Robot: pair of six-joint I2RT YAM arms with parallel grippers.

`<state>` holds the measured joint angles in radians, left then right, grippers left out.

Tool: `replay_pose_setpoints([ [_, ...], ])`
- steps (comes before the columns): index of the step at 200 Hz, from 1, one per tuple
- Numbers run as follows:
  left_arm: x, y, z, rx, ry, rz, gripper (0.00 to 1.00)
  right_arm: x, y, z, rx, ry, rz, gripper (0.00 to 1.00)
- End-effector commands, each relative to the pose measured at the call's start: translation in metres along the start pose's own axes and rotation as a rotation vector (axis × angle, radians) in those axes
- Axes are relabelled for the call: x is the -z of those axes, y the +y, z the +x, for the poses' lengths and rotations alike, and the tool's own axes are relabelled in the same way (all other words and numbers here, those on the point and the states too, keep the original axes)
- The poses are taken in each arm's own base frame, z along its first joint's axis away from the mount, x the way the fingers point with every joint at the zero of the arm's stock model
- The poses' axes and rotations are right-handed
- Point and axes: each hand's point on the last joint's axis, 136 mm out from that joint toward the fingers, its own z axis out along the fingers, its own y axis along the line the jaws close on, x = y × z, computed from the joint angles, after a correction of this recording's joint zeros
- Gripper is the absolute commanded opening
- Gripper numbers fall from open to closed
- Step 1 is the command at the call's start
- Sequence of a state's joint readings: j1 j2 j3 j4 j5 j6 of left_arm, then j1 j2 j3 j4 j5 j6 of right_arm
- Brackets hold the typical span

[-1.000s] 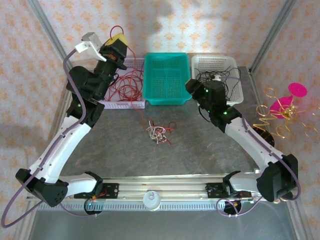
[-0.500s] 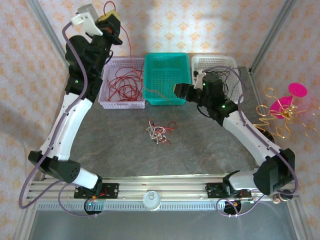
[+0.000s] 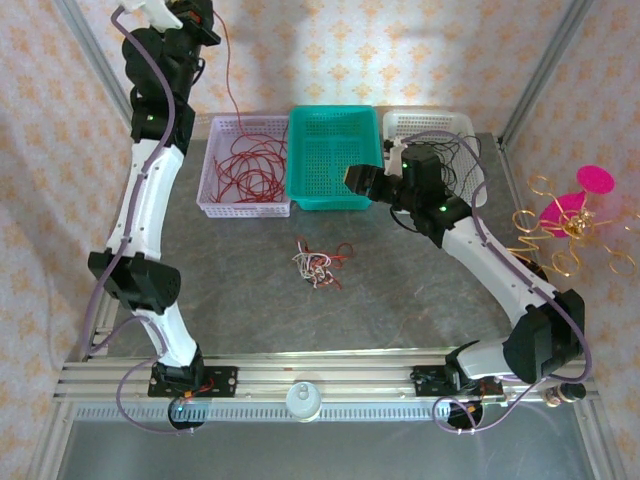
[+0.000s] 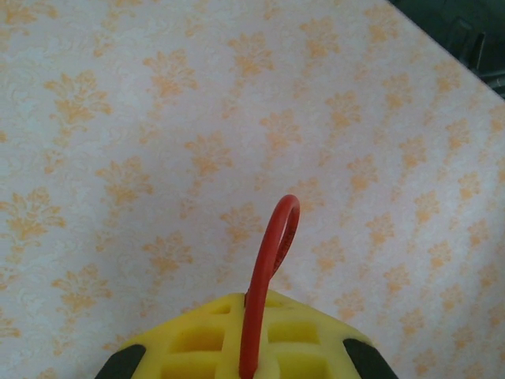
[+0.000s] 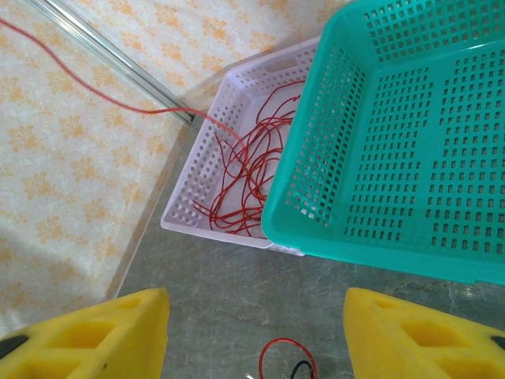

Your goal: Untangle the cables

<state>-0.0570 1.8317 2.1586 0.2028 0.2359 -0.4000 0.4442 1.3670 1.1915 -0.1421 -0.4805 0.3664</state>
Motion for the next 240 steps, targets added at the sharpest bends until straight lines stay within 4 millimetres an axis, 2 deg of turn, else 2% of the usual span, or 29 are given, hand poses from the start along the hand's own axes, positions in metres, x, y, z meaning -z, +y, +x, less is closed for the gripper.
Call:
replay_pose_setpoints([
  [1,-0.006,-0.002,-0.012,0.009,-0.051,0.067,0.00,0.001,0.012,-0.009,-0.004,-0.015,-0.042,0.60],
  [18,-0.013,0.009,0.001,0.008,-0.037,0.059,0.00,0.001,0.012,-0.008,-0.007,-0.012,-0.041,0.60],
  [29,-0.013,0.007,0.004,0.004,-0.025,0.077,0.00,0.002,0.012,-0.007,-0.007,-0.008,-0.044,0.60],
  [31,-0.018,0.014,0.018,0.004,-0.002,0.070,0.00,0.002,0.012,-0.007,-0.007,-0.008,-0.045,0.60],
  [33,-0.019,0.016,0.023,0.004,0.010,0.070,0.00,0.002,0.012,-0.006,-0.007,-0.006,-0.046,0.60],
  [61,-0.022,0.040,0.073,-0.028,0.125,0.036,0.00,0.001,0.011,-0.002,-0.011,0.007,-0.044,0.60],
  [75,-0.020,0.055,0.091,-0.013,0.160,0.012,0.00,0.001,0.009,0.000,-0.014,0.017,-0.040,0.59],
  [88,-0.017,0.063,0.095,0.021,0.174,-0.002,0.00,0.000,0.007,0.003,-0.016,0.025,-0.033,0.59],
  [105,-0.015,0.055,0.084,0.038,0.164,0.032,0.00,0.001,0.005,0.004,-0.016,0.028,-0.026,0.59],
  [150,-0.012,0.010,0.027,0.047,0.084,0.159,0.00,-0.006,0.005,0.003,-0.024,0.034,-0.028,0.59],
  [157,-0.004,-0.005,0.000,0.038,0.039,0.184,0.00,-0.008,0.006,0.002,-0.026,0.036,-0.032,0.59],
  [175,0.004,-0.015,-0.026,0.011,-0.016,0.192,0.00,-0.011,0.007,0.002,-0.027,0.043,-0.038,0.59],
  [188,0.007,-0.015,-0.036,-0.029,-0.037,0.171,0.00,-0.014,0.007,0.002,-0.029,0.049,-0.042,0.59],
  [203,0.009,-0.003,-0.039,-0.079,-0.039,0.104,0.00,-0.016,0.006,0.004,-0.033,0.055,-0.046,0.59],
  [240,0.009,0.037,-0.026,-0.110,-0.003,-0.002,0.00,-0.017,0.007,0.005,-0.045,0.062,-0.055,0.58],
])
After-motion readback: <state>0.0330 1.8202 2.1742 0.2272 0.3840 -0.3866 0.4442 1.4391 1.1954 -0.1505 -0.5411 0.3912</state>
